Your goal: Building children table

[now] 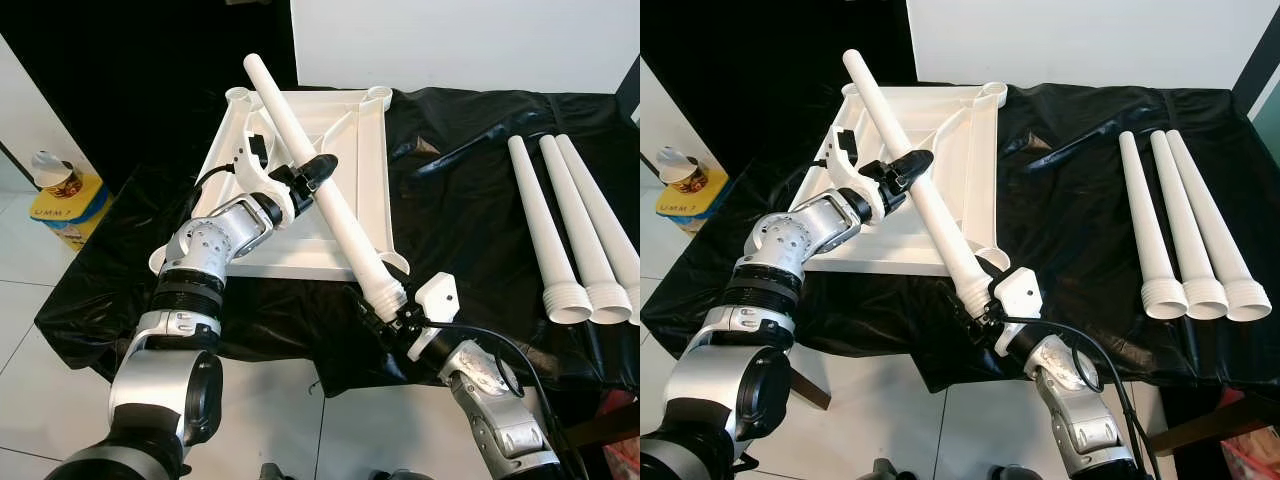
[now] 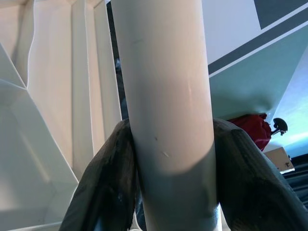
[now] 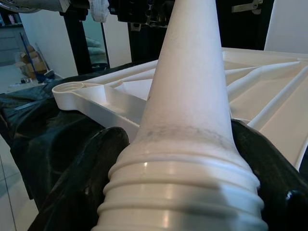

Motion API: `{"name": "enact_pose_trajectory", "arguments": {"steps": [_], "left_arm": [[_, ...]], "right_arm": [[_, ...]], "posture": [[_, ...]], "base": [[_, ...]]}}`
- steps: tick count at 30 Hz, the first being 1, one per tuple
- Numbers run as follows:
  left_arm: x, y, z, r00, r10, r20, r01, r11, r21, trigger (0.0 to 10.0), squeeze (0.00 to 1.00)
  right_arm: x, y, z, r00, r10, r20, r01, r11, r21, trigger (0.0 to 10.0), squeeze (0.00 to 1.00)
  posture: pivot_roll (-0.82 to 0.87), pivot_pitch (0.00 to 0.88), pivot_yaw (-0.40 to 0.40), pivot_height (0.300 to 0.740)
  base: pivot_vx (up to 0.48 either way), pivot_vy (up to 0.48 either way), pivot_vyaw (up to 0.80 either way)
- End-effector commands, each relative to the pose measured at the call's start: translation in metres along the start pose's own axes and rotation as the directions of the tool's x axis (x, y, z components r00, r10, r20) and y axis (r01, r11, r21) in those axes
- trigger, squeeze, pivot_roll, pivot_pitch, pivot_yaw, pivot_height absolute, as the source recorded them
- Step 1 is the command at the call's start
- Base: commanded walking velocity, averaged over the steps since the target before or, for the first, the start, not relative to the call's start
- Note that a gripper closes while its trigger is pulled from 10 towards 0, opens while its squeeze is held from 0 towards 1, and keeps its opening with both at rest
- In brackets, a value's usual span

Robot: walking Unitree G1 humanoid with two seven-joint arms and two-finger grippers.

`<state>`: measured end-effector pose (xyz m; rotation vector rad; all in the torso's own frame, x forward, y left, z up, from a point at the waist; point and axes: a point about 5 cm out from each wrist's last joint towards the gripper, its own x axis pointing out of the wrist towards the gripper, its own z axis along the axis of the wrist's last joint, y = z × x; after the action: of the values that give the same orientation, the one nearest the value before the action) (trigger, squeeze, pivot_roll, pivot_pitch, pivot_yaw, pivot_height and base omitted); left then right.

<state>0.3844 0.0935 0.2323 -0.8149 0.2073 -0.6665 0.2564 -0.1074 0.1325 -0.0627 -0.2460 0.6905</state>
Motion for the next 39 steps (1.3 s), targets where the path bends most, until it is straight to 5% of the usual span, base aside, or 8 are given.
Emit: {"name": "enact_pose_trajectory", "arguments": {"steps": [1, 2, 3, 7, 8, 21, 22, 39], "left_arm": [[-0.003, -0.018, 0.004, 0.954, -0.3, -0.009, 0.3, 0.953, 0.049, 0.0, 0.0], [-0.003, -0.018, 0.004, 0.954, -0.3, -0.009, 0.3, 0.953, 0.049, 0.0, 0.0], [-0.002, -0.02, 0.002, 0.953, -0.303, -0.025, 0.304, 0.951, 0.056, 10.0, 0.0], [-0.001, -0.022, 0.0, 0.951, -0.307, -0.042, 0.309, 0.949, 0.061, 10.0, 0.0], [-0.002, -0.024, -0.002, 0.948, -0.316, -0.045, 0.318, 0.946, 0.057, 10.0, 0.0], [-0.018, -0.062, 0.005, 0.896, -0.443, -0.039, 0.442, 0.875, 0.199, 10.0, 0.0], [-0.021, -0.067, 0.007, 0.885, -0.464, -0.045, 0.461, 0.857, 0.228, 10.0, 0.0], [-0.032, -0.073, 0.004, 0.913, -0.406, -0.033, 0.371, 0.794, 0.482, 10.0, 0.0]], "right_arm": [[0.0, 0.002, -0.003, 1.0, 0.014, -0.015, -0.014, 1.0, -0.014, 10.0, 0.0], [0.0, 0.002, -0.003, 1.0, 0.014, -0.015, -0.014, 1.0, -0.014, 10.0, 0.0], [0.0, 0.002, -0.003, 1.0, 0.011, -0.019, -0.011, 1.0, -0.014, 10.0, 0.0], [-0.001, 0.001, -0.004, 1.0, 0.007, -0.027, -0.007, 1.0, -0.006, 10.0, 0.08], [-0.001, 0.0, -0.004, 1.0, 0.005, -0.029, -0.005, 1.0, 0.001, 10.0, 1.0], [-0.01, 0.001, -0.006, 0.999, -0.002, -0.051, 0.003, 1.0, 0.012, 10.0, 1.0], [-0.011, 0.002, -0.007, 0.998, 0.003, -0.056, -0.002, 1.0, 0.011, 10.0, 0.0], [0.004, 0.01, 0.012, 1.0, 0.015, -0.022, -0.013, 0.998, 0.067, 10.0, 0.0]], "posture": [[-0.14, 0.079, 0.062, 0.74], [-0.14, 0.079, 0.062, 0.74], [-0.14, 0.083, 0.06, 0.74], [-0.14, 0.086, 0.058, 0.74], [-0.14, 0.088, 0.057, 0.74], [-0.13, 0.109, 0.034, 0.74], [-0.13, 0.11, 0.03, 0.74], [-0.12, 0.103, 0.01, 0.74]], "base": [[0.0, 0.0, 0.0], [0.0, 0.0, 0.0], [0.0, 0.0, 0.0], [0.0, 0.0, 0.0], [0.0, 0.0, 0.0], [0.0, 0.0, 0.0], [0.0, 0.0, 0.0], [0.0, 0.0, 0.0]]}}
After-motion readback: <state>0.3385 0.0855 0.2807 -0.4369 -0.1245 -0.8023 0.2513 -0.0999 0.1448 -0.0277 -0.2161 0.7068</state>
